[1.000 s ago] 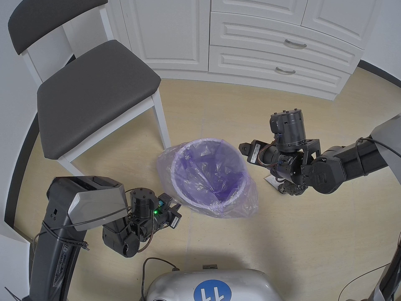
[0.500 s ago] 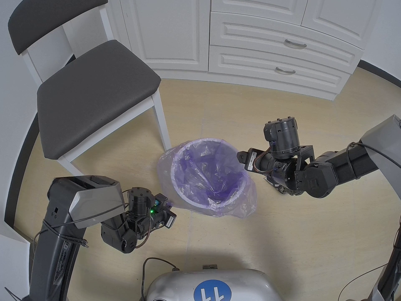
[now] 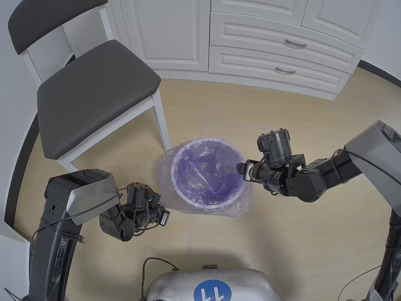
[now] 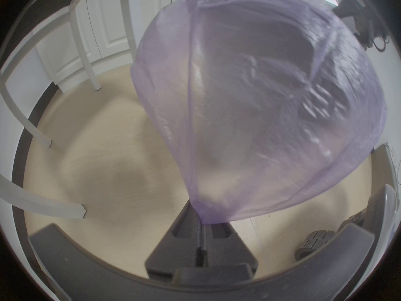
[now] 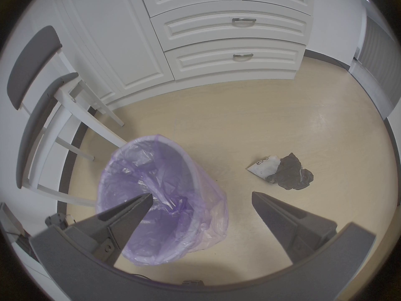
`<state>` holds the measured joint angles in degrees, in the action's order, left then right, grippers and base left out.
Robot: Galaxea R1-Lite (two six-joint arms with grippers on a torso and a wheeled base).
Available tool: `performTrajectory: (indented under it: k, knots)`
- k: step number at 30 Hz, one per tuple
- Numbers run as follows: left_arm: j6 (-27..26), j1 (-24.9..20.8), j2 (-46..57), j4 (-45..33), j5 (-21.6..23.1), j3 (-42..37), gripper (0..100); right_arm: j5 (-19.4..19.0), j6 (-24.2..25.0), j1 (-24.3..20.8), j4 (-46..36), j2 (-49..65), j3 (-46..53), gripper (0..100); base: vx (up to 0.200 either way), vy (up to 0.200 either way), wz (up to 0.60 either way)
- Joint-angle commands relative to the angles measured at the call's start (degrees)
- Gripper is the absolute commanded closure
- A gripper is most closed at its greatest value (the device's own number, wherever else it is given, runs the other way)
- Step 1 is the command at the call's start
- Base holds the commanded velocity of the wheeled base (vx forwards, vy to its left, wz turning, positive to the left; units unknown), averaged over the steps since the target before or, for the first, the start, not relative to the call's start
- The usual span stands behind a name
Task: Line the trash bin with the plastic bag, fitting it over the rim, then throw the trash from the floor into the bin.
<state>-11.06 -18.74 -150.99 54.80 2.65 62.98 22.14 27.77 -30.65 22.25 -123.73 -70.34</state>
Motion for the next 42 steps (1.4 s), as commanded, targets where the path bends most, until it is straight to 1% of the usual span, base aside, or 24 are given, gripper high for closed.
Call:
performTrajectory:
  k: [1, 2, 4, 6, 14, 18, 19, 20, 21, 22, 23, 24, 25, 26, 27, 28, 29, 30, 32, 33, 34, 36, 39, 42]
  knots:
    - [0.5, 2.1, 1.0, -5.0, -1.0, 2.9, 100, 0.0, -1.5, 0.6, 0.0, -1.9, 0.6, 0, 0.000, 0.000, 0.00]
    - [0.5, 2.1, 1.1, -5.2, -1.2, 2.9, 100, 0.0, -1.6, 0.6, 0.0, -1.9, 0.6, 0, 0.000, 0.000, 0.00]
    - [0.5, 2.9, 1.8, -9.3, -2.2, 3.8, 100, 0.0, -1.9, 0.6, 0.0, -1.9, 0.9, 0, 0.000, 0.000, 0.00]
    - [0.7, 3.0, 1.8, -10.9, -2.1, 4.3, 100, 0.1, -2.0, 0.6, 0.0, -1.9, 0.9, 0, 0.000, 0.000, 0.00]
    - [0.7, 3.1, 1.8, -11.1, -2.0, 4.3, 100, 0.1, -3.2, 0.9, 0.0, -2.4, 1.8, 0, 0.000, 0.000, 0.00]
    - [1.1, 3.4, 1.8, -10.2, -1.2, 3.8, 100, 0.1, -3.5, 0.9, 0.1, -1.9, 2.5, 0, 0.000, 0.000, 0.00]
    - [1.5, 3.4, 1.8, -10.2, -0.4, 3.6, 100, 0.3, -4.0, 0.9, 0.1, -1.8, 3.1, 0, 0.000, 0.000, 0.00]
    - [1.6, 3.4, 1.9, -10.2, 0.6, 3.1, 100, 0.9, -4.8, 0.9, 0.1, -1.9, 4.0, 0, 0.000, 0.000, 0.00]
    - [1.7, 3.5, 2.2, -10.2, 1.6, 2.2, 100, 2.3, -6.3, 0.9, 0.3, -1.8, 5.0, 0, 0.000, 0.000, 0.00]
    - [1.7, 3.5, 2.4, -10.2, 1.8, 1.9, 100, 2.6, -6.8, 0.9, 0.4, -1.7, 5.3, 0, 0.000, 0.000, 0.00]
    - [1.7, 3.5, 2.4, -10.2, 1.8, 1.9, 0, 2.6, -6.8, 0.9, 0.4, -1.7, 5.3, 0, 0.000, 0.000, 0.00]
    - [1.3, 3.7, 3.3, -10.1, 4.3, -0.3, 0, 4.1, -9.5, 0.7, 3.7, -1.5, 7.4, 0, 0.000, 0.000, 0.00]
    - [1.1, 3.7, 3.3, -9.4, 4.8, -0.6, 0, 4.1, -10.0, 0.6, 5.7, -1.5, 8.1, 0, 0.000, 0.000, 0.00]
    - [1.0, 3.7, 3.3, -9.4, 4.9, -0.6, 0, 4.1, -10.1, 0.6, 6.1, -1.5, 8.2, 0, 0.000, 0.000, 0.00]
    - [0.9, 3.7, 3.6, -6.9, 5.4, -1.5, 0, 4.2, -11.9, 0.7, 9.9, -1.4, 10.0, 0, 0.000, 0.000, 0.00]
    - [0.8, 3.8, 4.0, -6.3, 5.5, -2.3, 0, 4.4, -13.4, 0.9, 11.4, -1.3, 11.0, 0, 0.000, 0.000, 0.00]
    - [0.7, 3.8, 4.2, -6.3, 5.5, -2.5, 0, 4.5, -13.7, 0.9, 11.7, -1.3, 11.4, 0, 0.000, 0.000, 0.00]
    - [-1.5, 4.0, 7.4, -6.6, 6.5, -5.7, 0, 4.5, -17.6, 1.6, 14.7, -0.8, 14.1, 0, 0.000, 0.000, 0.00]
    - [-3.9, 4.1, 10.9, -6.7, 9.0, -9.1, 0, 4.0, -20.6, 2.2, 18.9, 0.1, 16.7, 0, 0.000, 0.000, 0.00]
    - [-4.4, 4.1, 11.9, -6.5, 9.8, -10.2, 0, 4.0, -21.4, 2.3, 20.2, 0.2, 17.5, 0, 0.000, 0.000, 0.00]
    - [-4.9, 3.9, 14.7, -6.1, 11.3, -12.5, 0, 3.9, -23.1, 2.7, 23.3, 0.4, 19.1, 0, 0.000, 0.000, 0.00]
    - [-5.2, 3.7, 18.4, -6.1, 12.3, -14.5, 0, 3.8, -25.3, 3.0, 26.4, 0.8, 20.8, 0, 0.000, 0.000, 0.00]
    - [-5.2, 4.3, 21.4, -6.1, 12.0, -14.6, 0, 3.7, -28.0, 4.4, 28.2, 0.7, 22.2, 0, 0.000, 0.000, 0.00]
    - [-5.1, 7.4, 20.1, -7.0, 11.8, -11.3, 0, 3.4, -29.0, 5.9, 28.3, -0.5, 21.8, 0, 0.000, 0.000, 0.00]
